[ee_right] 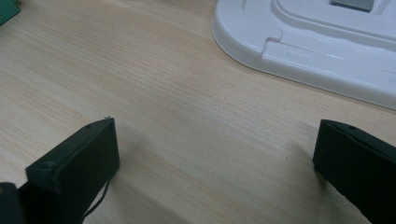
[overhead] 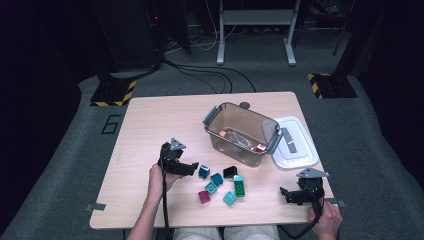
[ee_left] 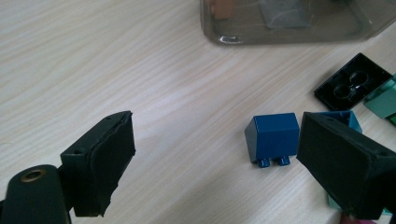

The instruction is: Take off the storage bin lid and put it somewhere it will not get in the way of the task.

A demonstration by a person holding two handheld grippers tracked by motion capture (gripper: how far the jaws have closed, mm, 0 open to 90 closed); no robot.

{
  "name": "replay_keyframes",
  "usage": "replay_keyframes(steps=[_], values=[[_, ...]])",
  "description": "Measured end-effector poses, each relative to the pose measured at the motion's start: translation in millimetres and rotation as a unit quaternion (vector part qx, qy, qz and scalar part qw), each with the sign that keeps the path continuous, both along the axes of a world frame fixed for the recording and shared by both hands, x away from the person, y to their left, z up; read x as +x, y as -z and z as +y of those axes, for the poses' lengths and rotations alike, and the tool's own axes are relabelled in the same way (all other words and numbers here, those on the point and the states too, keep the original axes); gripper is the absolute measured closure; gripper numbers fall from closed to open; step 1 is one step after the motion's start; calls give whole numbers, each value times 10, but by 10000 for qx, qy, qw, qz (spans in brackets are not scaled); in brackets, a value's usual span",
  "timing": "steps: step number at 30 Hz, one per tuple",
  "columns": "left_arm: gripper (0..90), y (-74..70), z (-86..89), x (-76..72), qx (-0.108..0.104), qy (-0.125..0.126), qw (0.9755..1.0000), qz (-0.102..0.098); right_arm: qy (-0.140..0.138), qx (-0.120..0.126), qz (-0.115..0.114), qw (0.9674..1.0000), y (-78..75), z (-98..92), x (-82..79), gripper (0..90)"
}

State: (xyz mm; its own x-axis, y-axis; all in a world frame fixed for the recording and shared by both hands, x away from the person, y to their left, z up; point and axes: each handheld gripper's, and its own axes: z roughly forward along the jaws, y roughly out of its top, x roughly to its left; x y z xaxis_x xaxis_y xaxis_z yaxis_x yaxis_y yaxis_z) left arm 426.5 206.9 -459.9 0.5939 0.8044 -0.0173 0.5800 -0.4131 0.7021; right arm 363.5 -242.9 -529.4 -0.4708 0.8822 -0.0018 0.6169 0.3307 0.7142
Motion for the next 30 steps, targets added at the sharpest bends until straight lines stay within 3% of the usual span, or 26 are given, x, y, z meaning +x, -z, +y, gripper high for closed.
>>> replay_keyframes(steps=[10,23,27,30], values=[[113,176,-101,-35,-129,77,9998,129,-1,-1,5,10000,-1,0,0,0],[76,351,-316,50,-22,81,9994,343,-3,-2,2,10000,0,0,0,0],[142,372,-376,43,70,177,9990,407,-2,-3,2,10000,0,0,0,0],[306,385,-398,39,146,297,9986,412,-2,-2,4,10000,0,0,0,0]])
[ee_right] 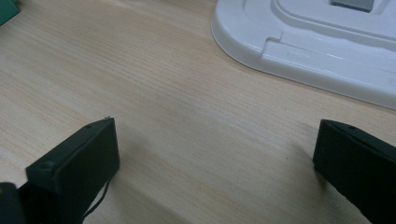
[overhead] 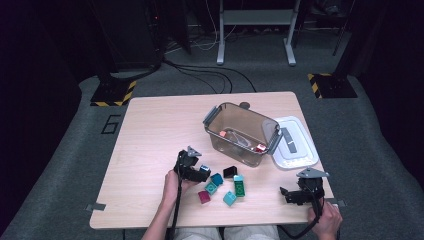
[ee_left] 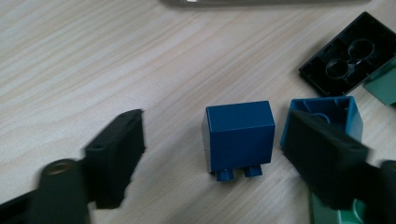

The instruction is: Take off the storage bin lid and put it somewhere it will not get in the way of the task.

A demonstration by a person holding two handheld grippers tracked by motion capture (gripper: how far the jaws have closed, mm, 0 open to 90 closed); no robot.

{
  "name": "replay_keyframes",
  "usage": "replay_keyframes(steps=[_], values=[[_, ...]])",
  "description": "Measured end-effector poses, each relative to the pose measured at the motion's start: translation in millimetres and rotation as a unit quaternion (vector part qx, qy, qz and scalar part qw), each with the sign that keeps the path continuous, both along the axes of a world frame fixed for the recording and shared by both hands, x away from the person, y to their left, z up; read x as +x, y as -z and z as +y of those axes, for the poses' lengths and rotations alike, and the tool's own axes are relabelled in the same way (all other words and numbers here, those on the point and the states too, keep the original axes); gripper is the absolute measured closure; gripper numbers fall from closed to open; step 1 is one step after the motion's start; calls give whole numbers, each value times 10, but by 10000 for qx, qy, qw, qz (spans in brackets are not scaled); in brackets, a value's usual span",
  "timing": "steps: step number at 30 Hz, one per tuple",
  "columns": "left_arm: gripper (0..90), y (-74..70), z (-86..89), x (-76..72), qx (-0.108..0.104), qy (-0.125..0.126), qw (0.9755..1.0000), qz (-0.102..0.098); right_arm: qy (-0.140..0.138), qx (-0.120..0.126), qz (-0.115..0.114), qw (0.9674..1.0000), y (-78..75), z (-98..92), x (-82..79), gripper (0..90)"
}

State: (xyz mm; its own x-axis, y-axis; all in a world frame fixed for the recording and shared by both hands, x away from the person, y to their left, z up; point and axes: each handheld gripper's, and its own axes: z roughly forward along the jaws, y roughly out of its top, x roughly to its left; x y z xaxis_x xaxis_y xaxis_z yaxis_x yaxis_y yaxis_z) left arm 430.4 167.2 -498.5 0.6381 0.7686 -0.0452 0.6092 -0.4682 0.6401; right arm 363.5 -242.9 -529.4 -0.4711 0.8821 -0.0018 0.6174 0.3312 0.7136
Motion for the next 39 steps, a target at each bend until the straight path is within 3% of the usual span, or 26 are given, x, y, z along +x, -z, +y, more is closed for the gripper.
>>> replay_keyframes(steps=[8,16,27,39], values=[[574,69,-3,-31,43,57,10000,12,2,2,-3,10000,0,0,0,0],[585,55,-4,-53,76,152,9999,-10,0,0,-4,10000,0,0,0,0],[586,-29,114,-57,-8,94,9999,-85,1,1,-1,10000,0,0,0,0],[586,-228,155,-40,-1,104,9997,-203,2,2,-3,10000,0,0,0,0]])
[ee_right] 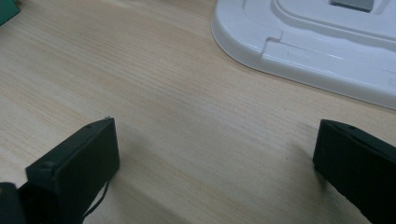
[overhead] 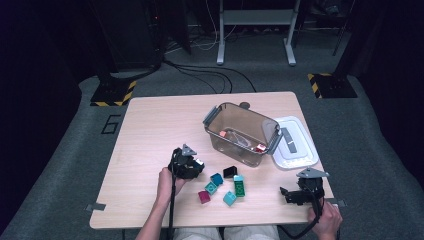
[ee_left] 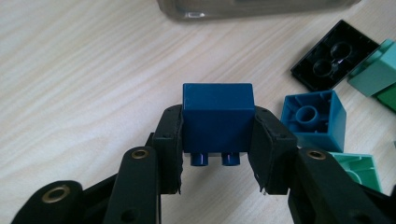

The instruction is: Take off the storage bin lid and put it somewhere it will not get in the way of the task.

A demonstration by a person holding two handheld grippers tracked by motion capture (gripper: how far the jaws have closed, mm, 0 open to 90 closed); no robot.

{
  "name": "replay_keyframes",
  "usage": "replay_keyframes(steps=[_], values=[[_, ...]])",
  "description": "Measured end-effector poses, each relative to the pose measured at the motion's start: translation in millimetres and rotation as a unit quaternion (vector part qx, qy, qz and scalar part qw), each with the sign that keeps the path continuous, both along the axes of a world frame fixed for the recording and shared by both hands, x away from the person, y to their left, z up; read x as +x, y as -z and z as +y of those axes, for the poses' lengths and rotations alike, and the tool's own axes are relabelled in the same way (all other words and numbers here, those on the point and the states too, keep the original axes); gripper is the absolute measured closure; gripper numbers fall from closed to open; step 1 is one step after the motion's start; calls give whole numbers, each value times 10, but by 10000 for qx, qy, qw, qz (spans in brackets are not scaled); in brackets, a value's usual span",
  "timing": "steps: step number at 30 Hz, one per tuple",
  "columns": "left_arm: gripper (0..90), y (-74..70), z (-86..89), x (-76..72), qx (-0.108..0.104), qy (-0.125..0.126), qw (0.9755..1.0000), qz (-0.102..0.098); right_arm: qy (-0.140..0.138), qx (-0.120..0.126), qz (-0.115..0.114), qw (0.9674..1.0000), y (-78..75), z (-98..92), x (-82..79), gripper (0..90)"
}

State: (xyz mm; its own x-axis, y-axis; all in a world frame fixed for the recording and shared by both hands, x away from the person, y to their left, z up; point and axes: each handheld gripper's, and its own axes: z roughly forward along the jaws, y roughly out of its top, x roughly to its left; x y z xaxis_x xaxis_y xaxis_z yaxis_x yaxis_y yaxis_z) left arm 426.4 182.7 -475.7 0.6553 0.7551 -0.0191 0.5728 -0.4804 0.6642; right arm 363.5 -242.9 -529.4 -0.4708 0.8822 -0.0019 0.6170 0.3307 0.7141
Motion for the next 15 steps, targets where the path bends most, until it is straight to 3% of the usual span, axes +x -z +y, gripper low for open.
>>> replay_keyframes(steps=[15], values=[[586,-268,18,53,43,2,9998,-201,1,1,0,10000,0,0,0,0]])
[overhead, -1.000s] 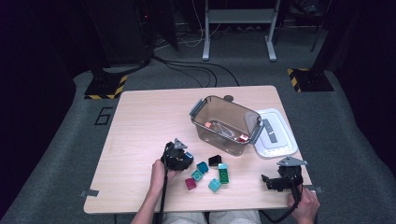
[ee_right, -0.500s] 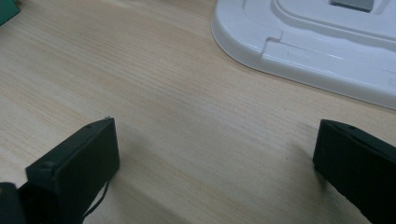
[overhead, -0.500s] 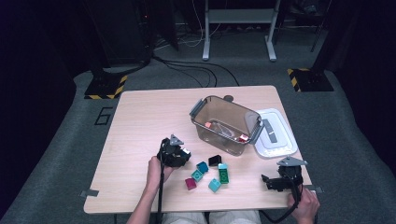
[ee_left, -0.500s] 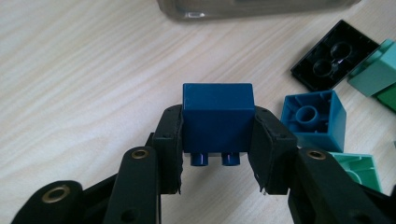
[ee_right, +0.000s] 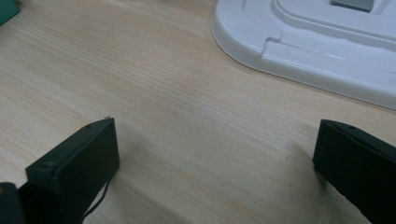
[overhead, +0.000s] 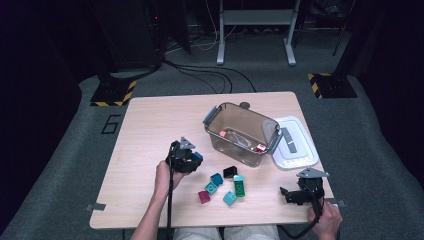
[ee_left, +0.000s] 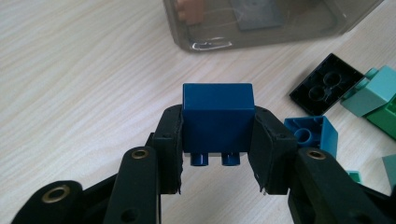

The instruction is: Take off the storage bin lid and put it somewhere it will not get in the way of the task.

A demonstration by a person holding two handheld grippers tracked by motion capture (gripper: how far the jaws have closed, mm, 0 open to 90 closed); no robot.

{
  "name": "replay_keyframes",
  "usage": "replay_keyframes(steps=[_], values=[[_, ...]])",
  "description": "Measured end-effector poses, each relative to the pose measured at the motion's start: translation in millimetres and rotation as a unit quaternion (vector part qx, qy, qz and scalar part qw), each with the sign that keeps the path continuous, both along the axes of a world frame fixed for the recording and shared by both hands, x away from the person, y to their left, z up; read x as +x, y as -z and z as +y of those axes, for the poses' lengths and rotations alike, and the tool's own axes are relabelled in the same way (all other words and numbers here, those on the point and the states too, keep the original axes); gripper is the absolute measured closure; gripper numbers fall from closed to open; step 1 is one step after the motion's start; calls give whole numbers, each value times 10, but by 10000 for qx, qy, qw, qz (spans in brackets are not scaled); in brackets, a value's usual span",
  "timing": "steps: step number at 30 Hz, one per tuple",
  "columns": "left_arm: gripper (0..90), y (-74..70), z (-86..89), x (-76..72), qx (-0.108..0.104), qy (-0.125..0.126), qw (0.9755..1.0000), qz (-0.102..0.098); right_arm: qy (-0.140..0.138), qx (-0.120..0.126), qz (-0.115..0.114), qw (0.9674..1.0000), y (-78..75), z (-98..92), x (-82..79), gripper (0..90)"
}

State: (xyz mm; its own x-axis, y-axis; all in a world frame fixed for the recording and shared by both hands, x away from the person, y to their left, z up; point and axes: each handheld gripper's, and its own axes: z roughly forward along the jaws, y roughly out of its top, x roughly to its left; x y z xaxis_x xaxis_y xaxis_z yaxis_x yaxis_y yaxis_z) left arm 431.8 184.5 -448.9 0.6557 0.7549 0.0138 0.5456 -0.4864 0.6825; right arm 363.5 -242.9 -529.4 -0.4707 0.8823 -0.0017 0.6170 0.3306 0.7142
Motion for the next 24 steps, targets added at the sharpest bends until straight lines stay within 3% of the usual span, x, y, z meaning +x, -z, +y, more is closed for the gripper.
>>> replay_keyframes(steps=[24], values=[[586,-300,-16,55,78,95,9997,-209,-17,-8,-6,10000,1,-2,0,0]])
